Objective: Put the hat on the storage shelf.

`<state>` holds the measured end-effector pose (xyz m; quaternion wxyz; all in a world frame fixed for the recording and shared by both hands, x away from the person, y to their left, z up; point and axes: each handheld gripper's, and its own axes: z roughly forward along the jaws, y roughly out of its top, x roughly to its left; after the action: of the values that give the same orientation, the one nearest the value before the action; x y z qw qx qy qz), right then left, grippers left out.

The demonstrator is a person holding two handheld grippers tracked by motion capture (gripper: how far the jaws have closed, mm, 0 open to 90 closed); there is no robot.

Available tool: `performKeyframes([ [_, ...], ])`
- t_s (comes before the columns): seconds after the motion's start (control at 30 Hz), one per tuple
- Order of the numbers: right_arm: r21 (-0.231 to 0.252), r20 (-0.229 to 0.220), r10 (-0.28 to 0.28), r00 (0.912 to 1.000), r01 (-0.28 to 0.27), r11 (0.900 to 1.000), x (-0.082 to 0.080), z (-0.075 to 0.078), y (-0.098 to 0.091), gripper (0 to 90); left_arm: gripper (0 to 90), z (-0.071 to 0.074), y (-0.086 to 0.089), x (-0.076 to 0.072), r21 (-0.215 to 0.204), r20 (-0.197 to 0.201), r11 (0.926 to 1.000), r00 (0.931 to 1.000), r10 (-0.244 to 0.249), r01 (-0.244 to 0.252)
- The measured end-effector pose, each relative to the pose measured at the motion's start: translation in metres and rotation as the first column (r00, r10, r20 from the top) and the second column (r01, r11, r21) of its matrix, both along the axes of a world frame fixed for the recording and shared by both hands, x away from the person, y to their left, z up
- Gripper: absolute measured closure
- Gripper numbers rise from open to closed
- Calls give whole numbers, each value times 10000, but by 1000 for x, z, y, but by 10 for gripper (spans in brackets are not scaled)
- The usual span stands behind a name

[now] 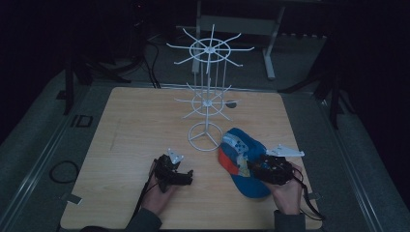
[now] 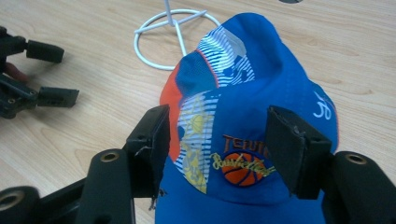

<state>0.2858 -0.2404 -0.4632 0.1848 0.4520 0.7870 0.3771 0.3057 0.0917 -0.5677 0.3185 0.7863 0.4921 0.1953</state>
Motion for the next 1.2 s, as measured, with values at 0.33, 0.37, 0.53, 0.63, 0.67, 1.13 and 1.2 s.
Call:
performKeyframes([
  [0.33, -191, -197, -55, 9998, 51, 9998, 3, -4, 2, 404, 26, 0, 0, 0, 2, 1, 10000, 10000, -5, 5],
  [0.37, -249, -182, -84, 9998, 79, 9997, 3, -5, 2, 405, 26, 0, 0, 0, 2, 2, 10000, 10000, -3, 3],
  [0.53, -370, -173, -213, 9996, 206, 9991, 7, -6, 1, 407, 26, 0, 0, 0, 1, 3, 10000, 10000, -2, 2],
  [0.63, -372, -168, -222, 9996, 215, 9991, 8, -5, 0, 406, 26, 0, 0, 0, 1, 1, 10000, 10000, -5, 5],
  [0.67, -377, -201, -153, 9997, 145, 9992, 8, -4, 0, 398, 26, 0, 0, 0, 3, 1, 10000, 10000, -5, 5],
  [1.13, -123, -299, 149, 9994, -152, 9998, 14, 5, -8, 391, 26, 0, 0, 0, -11, 9, 10000, 10000, 1, -1],
  [1.2, -91, -290, 171, 9994, -174, 9998, 15, 8, -8, 390, 26, 0, 0, 0, -7, 9, 10000, 10000, 1, -1],
])
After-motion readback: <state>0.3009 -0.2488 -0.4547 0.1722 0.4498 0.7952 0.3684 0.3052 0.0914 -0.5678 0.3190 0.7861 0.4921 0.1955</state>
